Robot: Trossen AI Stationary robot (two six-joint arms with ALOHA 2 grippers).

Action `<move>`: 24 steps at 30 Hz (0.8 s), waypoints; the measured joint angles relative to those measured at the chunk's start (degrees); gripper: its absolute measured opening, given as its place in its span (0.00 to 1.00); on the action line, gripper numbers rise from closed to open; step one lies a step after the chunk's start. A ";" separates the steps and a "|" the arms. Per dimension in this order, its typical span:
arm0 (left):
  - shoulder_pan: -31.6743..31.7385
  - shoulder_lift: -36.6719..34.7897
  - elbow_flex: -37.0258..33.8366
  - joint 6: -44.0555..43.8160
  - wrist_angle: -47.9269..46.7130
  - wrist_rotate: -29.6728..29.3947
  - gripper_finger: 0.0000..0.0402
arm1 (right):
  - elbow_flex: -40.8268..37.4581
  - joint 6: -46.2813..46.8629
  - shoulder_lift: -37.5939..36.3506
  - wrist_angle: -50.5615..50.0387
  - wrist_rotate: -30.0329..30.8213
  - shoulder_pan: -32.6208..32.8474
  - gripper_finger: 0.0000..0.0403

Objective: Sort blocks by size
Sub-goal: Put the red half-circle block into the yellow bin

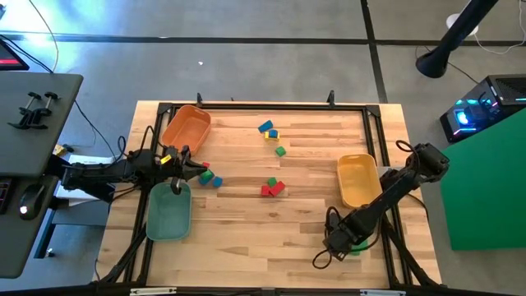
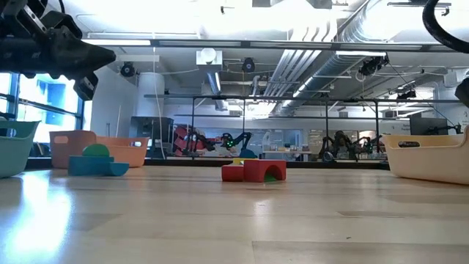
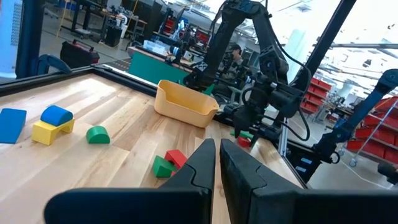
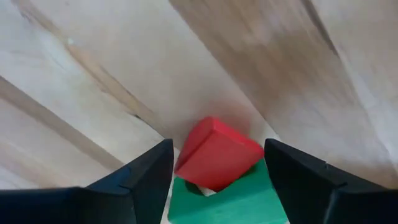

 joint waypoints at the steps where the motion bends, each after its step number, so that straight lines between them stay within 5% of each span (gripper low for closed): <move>1: 0.01 0.00 0.00 0.00 -0.02 0.00 0.03 | 0.00 0.11 0.00 0.04 -0.21 0.12 0.62; 10: 0.01 0.00 0.00 -0.02 -0.02 0.00 0.03 | 0.00 0.06 0.00 0.10 0.83 0.30 0.56; 24: 0.00 0.00 0.00 -0.03 -0.02 0.00 0.03 | 0.02 -3.44 0.00 0.30 2.53 0.30 0.21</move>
